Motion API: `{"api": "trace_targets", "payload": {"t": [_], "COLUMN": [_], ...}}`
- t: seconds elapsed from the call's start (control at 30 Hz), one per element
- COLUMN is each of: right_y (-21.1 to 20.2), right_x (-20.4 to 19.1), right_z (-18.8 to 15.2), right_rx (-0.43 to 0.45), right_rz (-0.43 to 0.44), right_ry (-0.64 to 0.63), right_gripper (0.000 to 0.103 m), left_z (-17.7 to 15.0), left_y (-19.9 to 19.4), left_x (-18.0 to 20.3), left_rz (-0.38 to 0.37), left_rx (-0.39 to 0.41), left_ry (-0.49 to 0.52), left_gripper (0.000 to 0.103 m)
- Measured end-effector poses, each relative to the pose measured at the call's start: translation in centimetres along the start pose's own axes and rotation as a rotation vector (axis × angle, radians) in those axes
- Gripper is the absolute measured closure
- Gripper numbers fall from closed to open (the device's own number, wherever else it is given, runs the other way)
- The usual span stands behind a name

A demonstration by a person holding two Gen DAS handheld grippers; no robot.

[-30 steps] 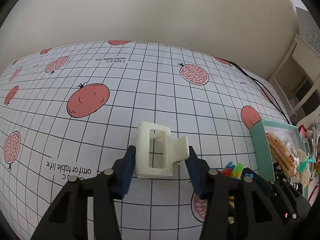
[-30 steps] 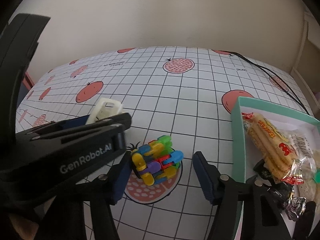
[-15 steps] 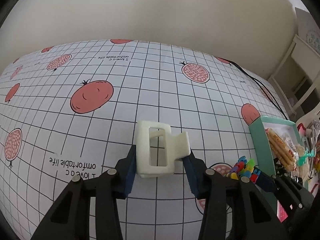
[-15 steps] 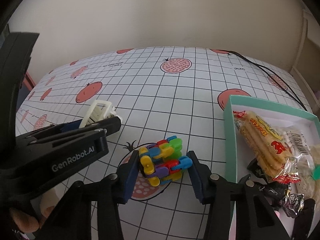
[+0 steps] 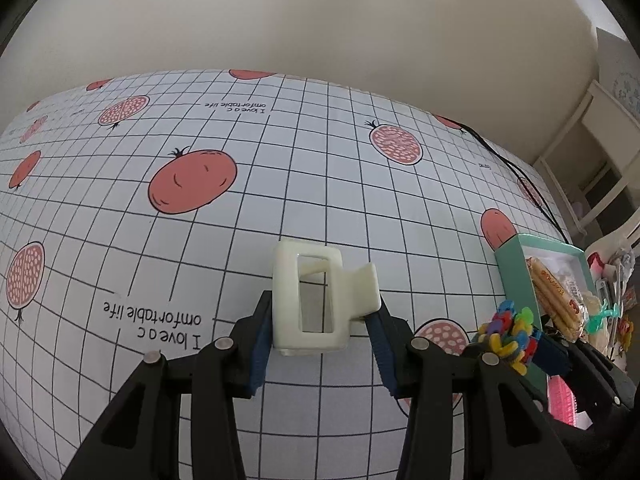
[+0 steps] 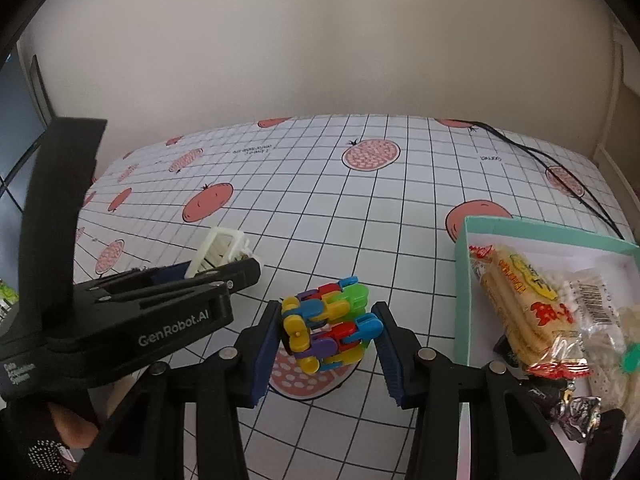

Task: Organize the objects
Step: 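Carry the white clip and block toy with both grippers over the tray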

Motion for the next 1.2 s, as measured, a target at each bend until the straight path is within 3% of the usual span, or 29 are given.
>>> {"api": "trace_targets", "payload": {"t": [0.27, 0.67, 0.97, 1.2], "right_y": [-1.8, -5.9, -9.8, -13.2], "right_x": [-0.7, -0.7, 0.7, 3.3], "right_z": [-0.2, -0.9, -1.5, -2.6], "right_rx": [0.001, 0.044, 0.075, 0.092], "right_rz": [-0.015, -0.028, -0.048, -0.087], "right_ry": [-0.023, -0.018, 0.015, 0.053], "right_gripper": [0.055, 0.055, 0.055, 0.055], "left_z": [-0.8, -1.7, -3.0, -4.9], "left_y": [-1.0, -5.2, -8.7, -12.2], "left_x": [-1.3, -0.6, 2.1, 7.0], "left_rz": [-0.008, 0.024, 0.015, -0.025], "left_rx": [-0.039, 0.005, 0.045, 0.094], "left_ry": [-0.060, -0.003, 0.046, 0.148], "left_gripper": [0.057, 0.057, 0.057, 0.057]}}
Point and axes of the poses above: each gripper's, at about its wrist camera, not at the fingertips, and y roughly the way its jaws point, x to its right, z to its top, the point moved 3 cm from there along y, roughly the way its jaws point, and after that the axes turned 12 degrees about z, right-handed, at the moved point
